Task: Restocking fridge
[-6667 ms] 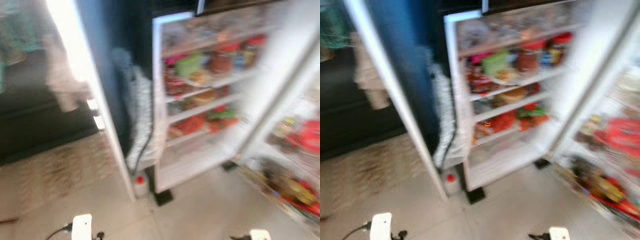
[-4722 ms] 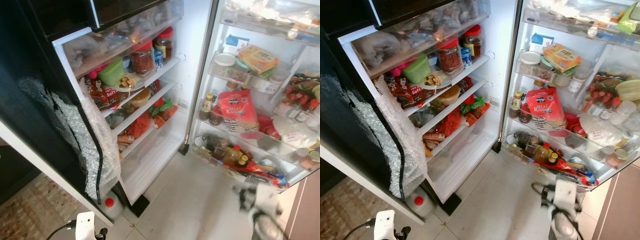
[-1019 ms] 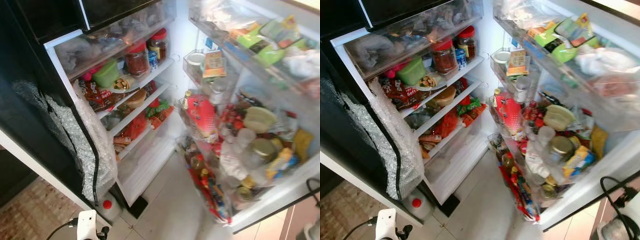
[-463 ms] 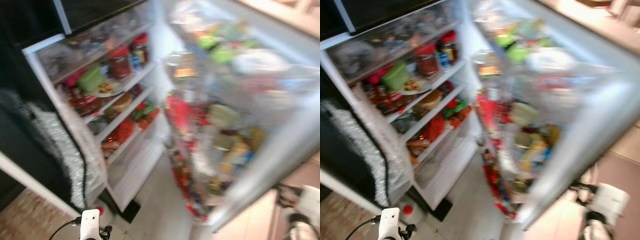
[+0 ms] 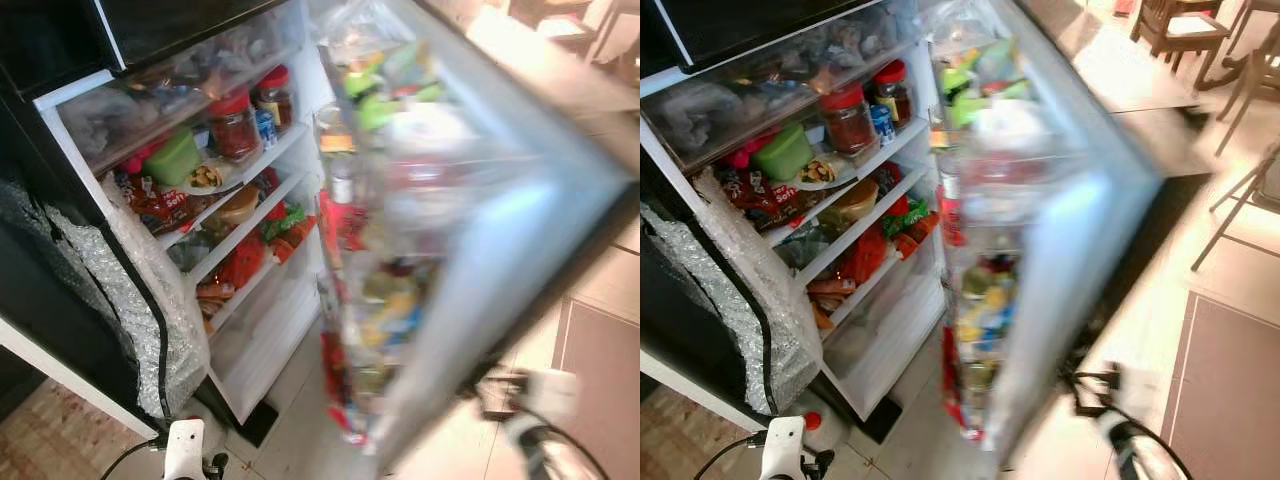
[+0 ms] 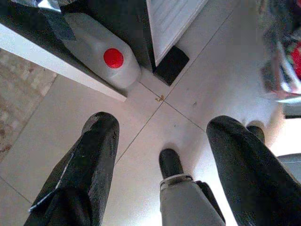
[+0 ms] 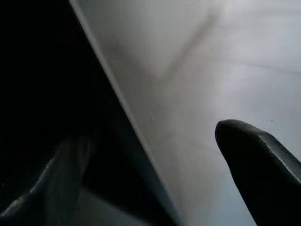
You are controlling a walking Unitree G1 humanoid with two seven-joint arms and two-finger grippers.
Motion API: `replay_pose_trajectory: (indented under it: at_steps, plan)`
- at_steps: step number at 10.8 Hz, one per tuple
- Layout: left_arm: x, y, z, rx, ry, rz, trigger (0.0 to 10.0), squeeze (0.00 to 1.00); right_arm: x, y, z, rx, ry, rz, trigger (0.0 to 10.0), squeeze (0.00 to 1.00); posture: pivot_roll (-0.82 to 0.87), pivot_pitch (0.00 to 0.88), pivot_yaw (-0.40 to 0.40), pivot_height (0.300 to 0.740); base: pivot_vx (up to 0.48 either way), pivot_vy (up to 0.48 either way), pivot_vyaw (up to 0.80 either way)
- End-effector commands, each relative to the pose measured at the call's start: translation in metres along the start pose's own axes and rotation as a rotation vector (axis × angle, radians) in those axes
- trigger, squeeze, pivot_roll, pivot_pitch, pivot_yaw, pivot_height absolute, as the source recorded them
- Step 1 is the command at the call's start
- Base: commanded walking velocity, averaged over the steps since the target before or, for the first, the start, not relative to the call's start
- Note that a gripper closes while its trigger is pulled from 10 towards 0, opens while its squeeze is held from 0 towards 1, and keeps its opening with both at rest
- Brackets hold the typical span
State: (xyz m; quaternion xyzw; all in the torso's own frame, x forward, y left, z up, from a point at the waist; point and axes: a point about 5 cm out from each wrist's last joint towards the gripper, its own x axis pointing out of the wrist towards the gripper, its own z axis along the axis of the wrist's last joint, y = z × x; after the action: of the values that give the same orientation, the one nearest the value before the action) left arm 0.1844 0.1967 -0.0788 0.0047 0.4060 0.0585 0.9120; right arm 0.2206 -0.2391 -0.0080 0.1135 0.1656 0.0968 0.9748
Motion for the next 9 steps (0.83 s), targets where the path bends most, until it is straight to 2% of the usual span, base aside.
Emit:
replay_pose_trajectory:
  at_steps: [1, 3, 4, 5, 9]
  plan:
    - [-0.002, 0.006, -0.009, 0.005, 0.038, 0.008, 10.0, 0.00, 0.014, 0.029, 0.008, -0.030, 0.013, 0.216, 10.0, 0.00, -0.15, 0.066, 0.036, 0.740, 0.000, 0.000, 0.00]
    - [-0.002, 0.007, -0.009, 0.001, 0.040, 0.016, 10.0, 0.00, 0.028, 0.057, 0.031, -0.077, 0.022, 0.480, 10.0, 0.00, -0.14, 0.067, 0.032, 0.740, 0.000, 0.000, 0.00]
    - [-0.002, 0.007, -0.009, -0.004, 0.039, 0.017, 10.0, 0.00, 0.026, 0.068, 0.035, -0.112, 0.060, 0.612, 10.0, 0.00, -0.14, 0.067, 0.030, 0.740, 0.000, 0.000, 0.00]
    - [-0.002, 0.008, -0.010, -0.008, 0.042, 0.019, 10.0, 0.00, 0.023, 0.071, 0.039, -0.105, 0.086, 0.667, 10.0, 0.00, -0.14, 0.067, 0.027, 0.740, 0.000, 0.000, 0.00]
    - [-0.003, 0.007, -0.012, -0.013, 0.048, 0.022, 10.0, 0.00, 0.019, 0.066, 0.033, -0.103, 0.126, 0.642, 10.0, 0.00, -0.14, 0.066, 0.022, 0.740, 0.000, 0.000, 0.00]
